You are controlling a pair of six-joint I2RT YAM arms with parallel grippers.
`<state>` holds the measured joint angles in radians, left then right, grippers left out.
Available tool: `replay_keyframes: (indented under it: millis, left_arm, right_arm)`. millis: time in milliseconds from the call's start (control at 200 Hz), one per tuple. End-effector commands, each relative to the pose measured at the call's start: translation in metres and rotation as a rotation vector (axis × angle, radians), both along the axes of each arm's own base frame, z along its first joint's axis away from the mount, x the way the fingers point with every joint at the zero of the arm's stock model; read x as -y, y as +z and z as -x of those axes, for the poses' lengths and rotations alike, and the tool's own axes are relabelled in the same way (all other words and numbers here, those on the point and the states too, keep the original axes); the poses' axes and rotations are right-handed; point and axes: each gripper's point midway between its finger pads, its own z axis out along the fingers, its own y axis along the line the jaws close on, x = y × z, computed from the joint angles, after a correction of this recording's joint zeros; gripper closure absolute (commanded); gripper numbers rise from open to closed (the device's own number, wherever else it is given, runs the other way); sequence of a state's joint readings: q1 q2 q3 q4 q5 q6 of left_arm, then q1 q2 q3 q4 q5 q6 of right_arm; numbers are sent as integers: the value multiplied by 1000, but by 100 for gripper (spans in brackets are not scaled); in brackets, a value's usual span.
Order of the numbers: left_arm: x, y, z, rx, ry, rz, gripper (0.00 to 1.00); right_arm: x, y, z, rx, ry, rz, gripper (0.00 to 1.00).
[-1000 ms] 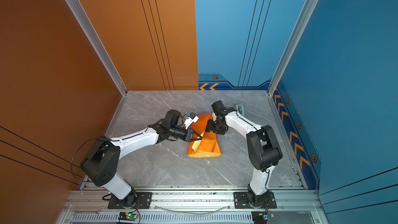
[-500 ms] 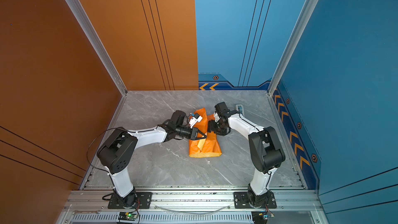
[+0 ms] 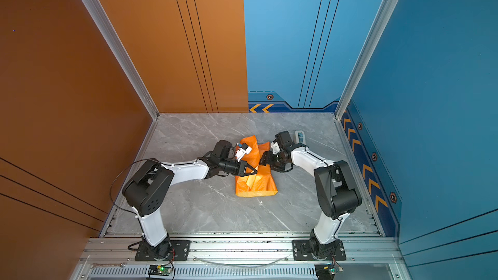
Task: Wrap a gift box in wrapping paper
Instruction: Fold the wrapping paper for the gift box.
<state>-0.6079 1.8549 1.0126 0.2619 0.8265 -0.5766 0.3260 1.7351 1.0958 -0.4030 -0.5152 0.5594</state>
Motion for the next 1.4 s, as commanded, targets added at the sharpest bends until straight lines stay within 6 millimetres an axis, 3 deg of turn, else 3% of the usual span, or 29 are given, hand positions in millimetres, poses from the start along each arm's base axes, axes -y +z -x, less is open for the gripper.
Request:
replay_keyframes:
  millis: [0, 225, 325, 786, 1016, 1292, 1397]
  left_arm:
    - [-7, -19, -3, -39, 33, -44, 100]
    - [-9, -24, -6, -52, 45, -62, 100]
    - [-8, -24, -6, -52, 41, -66, 100]
    - [-9, -23, -6, -32, 19, -146, 100]
    - [-3, -23, 4, -13, -49, -221, 100]
    - [1, -26, 16, -15, -110, -285, 100]
    - [3, -22, 17, -6, -115, -289, 93]
  right_arm:
    - [5, -5, 13, -49, -14, 1, 28]
    - [16, 33, 8, 43, -43, -39, 24]
    - [19, 38, 8, 47, -39, -31, 24]
    - [-4, 24, -4, 30, 74, 69, 20]
    - [6, 7, -9, -14, 39, 137, 21]
    - [11, 2, -9, -41, 34, 171, 23]
    - [17, -5, -6, -61, 27, 209, 25]
